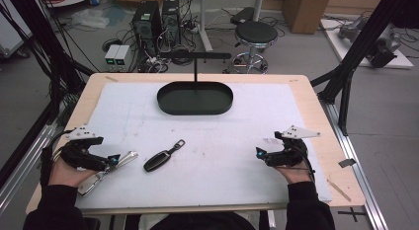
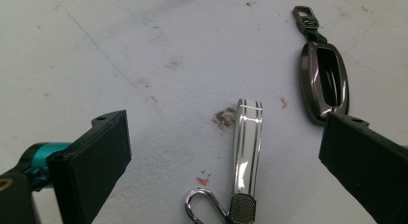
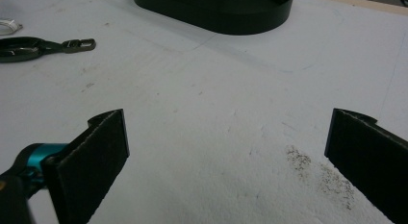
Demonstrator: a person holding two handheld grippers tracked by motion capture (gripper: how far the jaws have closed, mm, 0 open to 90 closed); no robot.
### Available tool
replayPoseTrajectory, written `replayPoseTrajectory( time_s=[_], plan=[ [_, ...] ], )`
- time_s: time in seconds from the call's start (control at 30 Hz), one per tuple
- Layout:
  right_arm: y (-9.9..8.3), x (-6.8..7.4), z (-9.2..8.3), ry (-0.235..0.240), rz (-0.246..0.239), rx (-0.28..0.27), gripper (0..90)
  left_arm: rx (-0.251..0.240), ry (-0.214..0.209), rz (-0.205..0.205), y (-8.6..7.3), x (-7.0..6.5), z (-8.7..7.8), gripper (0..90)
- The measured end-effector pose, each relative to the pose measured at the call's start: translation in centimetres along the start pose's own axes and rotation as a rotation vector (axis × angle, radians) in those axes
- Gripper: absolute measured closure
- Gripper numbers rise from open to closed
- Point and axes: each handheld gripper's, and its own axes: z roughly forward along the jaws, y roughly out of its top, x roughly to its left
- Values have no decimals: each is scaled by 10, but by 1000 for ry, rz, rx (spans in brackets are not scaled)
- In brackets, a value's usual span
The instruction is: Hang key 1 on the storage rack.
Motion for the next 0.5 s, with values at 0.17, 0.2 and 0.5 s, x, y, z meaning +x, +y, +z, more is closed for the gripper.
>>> replayPoseTrajectory(
  time_s=[0.17,0.2,0.5],
  plan=[
    [0,0,1,4,-7,5,7,12,-8,17,3,-4,5,45],
    [0,0,1,7,-10,2,7,14,-11,17,3,-5,6,45],
    [-1,1,2,12,-10,11,7,60,-27,50,6,-12,17,45]
  ],
)
